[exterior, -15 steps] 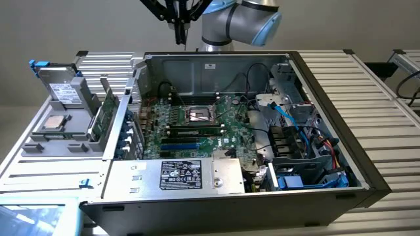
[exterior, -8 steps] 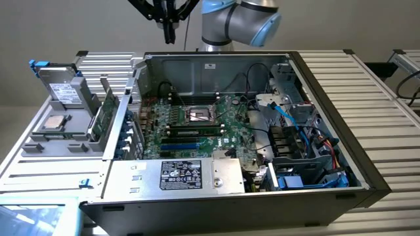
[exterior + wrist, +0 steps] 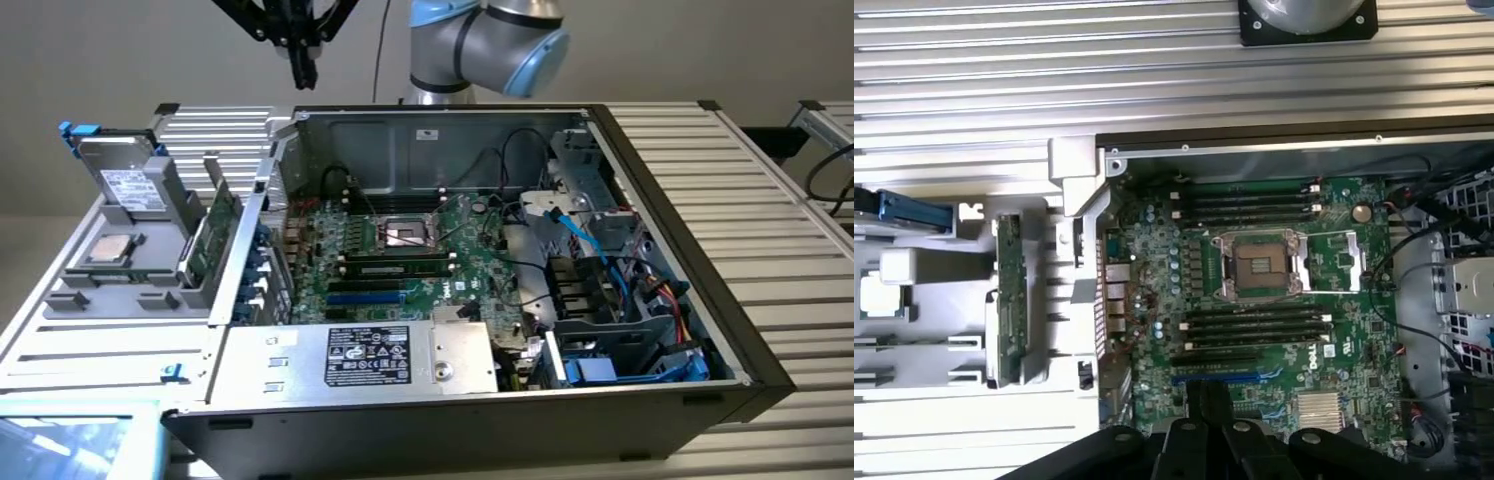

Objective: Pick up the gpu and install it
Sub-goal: 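Reach for the gpu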

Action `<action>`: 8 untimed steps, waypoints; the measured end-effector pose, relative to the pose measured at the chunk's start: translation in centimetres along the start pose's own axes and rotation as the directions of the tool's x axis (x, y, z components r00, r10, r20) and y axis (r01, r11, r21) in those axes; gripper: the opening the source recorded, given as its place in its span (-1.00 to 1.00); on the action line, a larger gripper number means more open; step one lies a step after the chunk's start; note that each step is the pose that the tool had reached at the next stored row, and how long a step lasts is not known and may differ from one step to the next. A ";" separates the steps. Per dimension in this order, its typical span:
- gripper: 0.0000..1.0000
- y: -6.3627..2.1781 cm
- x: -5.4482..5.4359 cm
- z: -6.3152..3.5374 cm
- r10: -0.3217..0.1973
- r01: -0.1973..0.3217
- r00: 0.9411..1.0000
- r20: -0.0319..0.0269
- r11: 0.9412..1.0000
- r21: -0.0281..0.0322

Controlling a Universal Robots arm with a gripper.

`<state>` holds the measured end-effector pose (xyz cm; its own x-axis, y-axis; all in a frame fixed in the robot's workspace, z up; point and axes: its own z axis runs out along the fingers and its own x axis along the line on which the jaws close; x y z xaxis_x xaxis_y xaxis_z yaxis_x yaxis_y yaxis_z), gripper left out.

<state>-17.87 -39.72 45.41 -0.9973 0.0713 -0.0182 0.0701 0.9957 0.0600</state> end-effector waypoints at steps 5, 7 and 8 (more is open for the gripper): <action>-0.76 0.09 2.3 0.42 0.000 0.000 1.000 0.000 1.000 0.000; -0.76 0.15 3.2 0.65 0.000 0.000 1.000 0.000 1.000 0.000; -0.76 0.18 3.7 0.77 0.000 0.000 1.000 0.000 1.000 0.000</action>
<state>-21.50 -39.24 44.58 -0.9973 0.0713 -0.0181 0.0701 0.9957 0.0601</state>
